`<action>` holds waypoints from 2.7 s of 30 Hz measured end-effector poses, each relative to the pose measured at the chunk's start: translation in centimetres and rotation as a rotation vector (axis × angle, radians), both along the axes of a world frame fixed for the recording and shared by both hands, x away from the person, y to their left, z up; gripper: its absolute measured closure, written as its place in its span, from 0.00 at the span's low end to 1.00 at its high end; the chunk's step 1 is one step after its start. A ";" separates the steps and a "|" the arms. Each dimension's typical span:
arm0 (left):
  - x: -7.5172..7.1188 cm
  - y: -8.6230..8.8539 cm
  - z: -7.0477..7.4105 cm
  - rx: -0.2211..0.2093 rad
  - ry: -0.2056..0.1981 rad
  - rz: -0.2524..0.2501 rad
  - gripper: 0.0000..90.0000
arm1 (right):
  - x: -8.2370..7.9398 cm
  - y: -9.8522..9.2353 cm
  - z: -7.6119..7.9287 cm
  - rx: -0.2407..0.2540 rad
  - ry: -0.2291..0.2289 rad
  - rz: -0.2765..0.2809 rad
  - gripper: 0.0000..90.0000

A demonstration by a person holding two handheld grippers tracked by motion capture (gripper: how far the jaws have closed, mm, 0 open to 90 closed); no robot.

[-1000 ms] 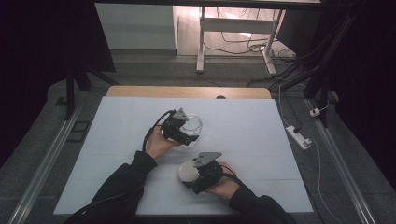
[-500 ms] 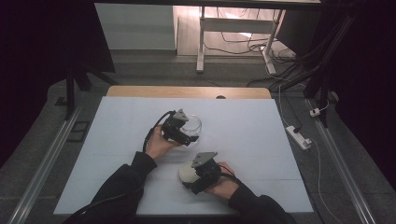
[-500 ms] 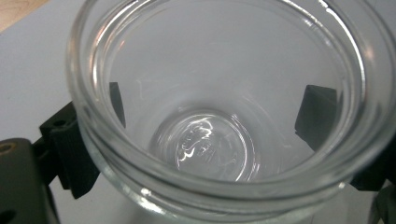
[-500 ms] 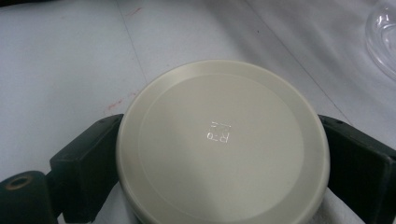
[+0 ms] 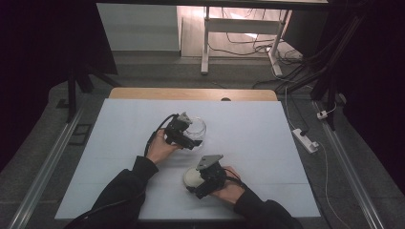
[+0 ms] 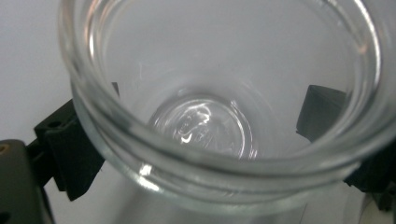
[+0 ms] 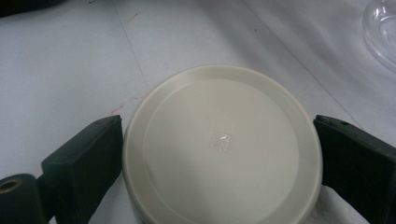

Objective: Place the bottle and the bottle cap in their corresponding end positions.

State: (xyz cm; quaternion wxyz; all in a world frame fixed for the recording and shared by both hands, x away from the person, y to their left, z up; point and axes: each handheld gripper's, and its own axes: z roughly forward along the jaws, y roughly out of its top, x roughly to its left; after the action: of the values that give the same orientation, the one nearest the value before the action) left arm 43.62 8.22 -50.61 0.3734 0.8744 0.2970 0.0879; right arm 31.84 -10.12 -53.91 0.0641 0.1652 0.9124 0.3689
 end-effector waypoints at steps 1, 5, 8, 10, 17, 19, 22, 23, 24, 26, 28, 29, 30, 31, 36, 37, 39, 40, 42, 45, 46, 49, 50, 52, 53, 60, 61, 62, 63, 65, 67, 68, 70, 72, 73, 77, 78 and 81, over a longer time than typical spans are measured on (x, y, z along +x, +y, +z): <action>0.0 0.1 0.0 0.003 0.002 0.000 0.06 | 0.0 0.0 0.0 0.000 0.000 0.000 0.04; -0.2 0.3 0.0 0.020 0.006 0.004 0.05 | -0.1 -0.1 0.3 0.009 -0.009 -0.002 0.03; -0.4 0.4 0.0 0.026 0.011 0.005 0.05 | -0.1 -0.2 0.5 0.015 -0.012 -0.008 0.03; -0.5 0.4 0.1 0.029 0.014 0.005 0.05 | -0.2 -0.3 0.6 0.017 -0.010 -0.014 0.03; -1.2 1.1 0.1 0.041 0.012 0.015 0.04 | -0.3 -0.6 1.1 0.034 -0.005 -0.021 0.03; -1.4 1.4 0.1 0.039 0.018 0.020 0.03 | -0.3 -0.7 1.2 0.032 -0.006 -0.024 0.03; -1.7 1.7 0.0 0.036 0.023 0.021 0.03 | -0.3 -0.8 1.3 0.035 -0.009 -0.027 0.02; -1.8 1.8 -0.1 0.036 0.022 0.024 0.03 | -0.3 -0.8 1.3 0.035 -0.012 -0.028 0.02; -1.9 2.0 -0.1 0.032 0.025 0.024 0.03 | -0.3 -0.9 1.4 0.035 -0.012 -0.030 0.02; -2.0 2.2 -0.1 0.019 0.028 0.028 0.02 | -0.2 -1.0 1.5 0.035 -0.013 -0.035 0.02; -2.2 2.5 0.0 0.011 0.033 0.025 0.02 | -0.2 -1.2 1.5 0.038 -0.012 -0.039 0.02; -2.2 2.5 -0.1 0.007 0.039 0.023 0.02 | -0.1 -1.3 1.6 0.040 -0.007 -0.045 0.02; -2.3 2.6 -0.1 0.002 0.044 0.020 0.02 | -0.1 -1.4 1.7 0.042 -0.006 -0.050 0.02; -2.4 2.7 -0.1 0.000 0.047 0.019 0.02 | 0.0 -1.6 1.7 0.046 -0.003 -0.054 0.02; -3.2 3.0 -0.1 -0.006 0.057 0.015 0.01 | 0.2 -2.1 2.0 0.056 0.014 -0.075 0.02; -3.3 3.1 -0.2 -0.007 0.060 0.014 0.00 | 0.2 -2.2 2.0 0.057 0.019 -0.082 0.02; -3.6 3.2 -0.2 -0.006 0.063 0.014 0.00 | 0.3 -2.4 2.0 0.058 0.022 -0.086 0.02; -3.8 3.3 -0.2 -0.005 0.062 0.015 0.00 | 0.3 -2.5 2.0 0.057 0.025 -0.091 0.02; -4.1 3.5 -0.2 -0.010 0.061 0.022 0.00 | 0.4 -2.6 2.1 0.057 0.025 -0.095 0.01; -4.5 3.9 -0.1 -0.017 0.061 0.028 0.00 | 0.4 -2.9 2.2 0.059 0.023 -0.108 0.01; -4.7 4.0 -0.1 -0.018 0.062 0.028 0.00 | 0.5 -2.9 2.2 0.059 0.023 -0.111 0.01; -5.3 4.3 -0.2 -0.019 0.062 0.030 0.00 | 0.5 -3.1 2.3 0.059 0.019 -0.122 0.01; -5.4 4.4 -0.2 -0.016 0.063 0.027 0.00 | 0.6 -3.2 2.3 0.057 0.017 -0.124 0.01; -5.9 4.6 -0.2 -0.021 0.061 0.028 0.00 | 0.6 -3.3 2.3 0.053 0.009 -0.132 0.00; -6.0 4.7 -0.2 -0.022 0.062 0.027 0.00 | 0.6 -3.4 2.4 0.050 0.007 -0.139 0.00; -7.6 5.3 -0.2 -0.029 0.063 0.026 0.00 | 0.5 -3.9 2.5 0.051 0.005 -0.157 0.00; -7.9 5.4 -0.2 -0.026 0.062 0.023 0.00 | 0.5 -4.0 2.6 0.052 0.007 -0.160 0.00; -8.1 5.5 -0.2 -0.031 0.062 0.027 0.00 | 0.5 -4.1 2.6 0.052 0.004 -0.162 0.00; -8.4 5.6 -0.2 -0.034 0.063 0.025 0.00 | 0.4 -4.2 2.7 0.052 0.007 -0.167 0.00; -8.8 5.9 -0.2 -0.038 0.062 0.027 0.00 | 0.4 -4.5 2.7 0.050 0.007 -0.171 0.00; -9.2 6.2 -0.2 -0.046 0.065 0.030 0.00 | 0.3 -4.8 2.8 0.048 0.003 -0.177 0.00; -9.4 6.4 -0.2 -0.051 0.067 0.034 0.00 | 0.2 -4.9 2.8 0.048 0.000 -0.179 0.00; -9.8 6.7 -0.1 -0.052 0.070 0.035 0.00 | 0.1 -5.3 3.0 0.050 -0.003 -0.191 0.00; -10.3 7.0 -0.1 -0.057 0.071 0.040 0.00 | 0.0 -5.7 3.1 0.051 -0.007 -0.200 0.00; -10.5 7.1 -0.1 -0.059 0.070 0.042 0.00 | 0.0 -5.9 3.1 0.051 -0.009 -0.205 0.00; -11.5 7.9 0.0 -0.070 0.068 0.050 0.00 | -0.2 -6.8 3.3 0.057 -0.010 -0.228 0.00; -11.7 8.1 0.0 -0.070 0.069 0.054 0.00 | -0.3 -7.0 3.3 0.059 -0.009 -0.235 0.00; -12.4 8.8 0.0 -0.072 0.068 0.068 0.00 | -0.5 -7.5 3.4 0.062 -0.008 -0.249 0.00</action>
State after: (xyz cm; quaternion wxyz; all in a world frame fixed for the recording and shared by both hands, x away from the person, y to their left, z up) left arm 31.20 17.04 -50.57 0.3910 0.8524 0.3421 0.0599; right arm 31.34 -17.67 -50.51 0.1079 0.2775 0.8727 0.3869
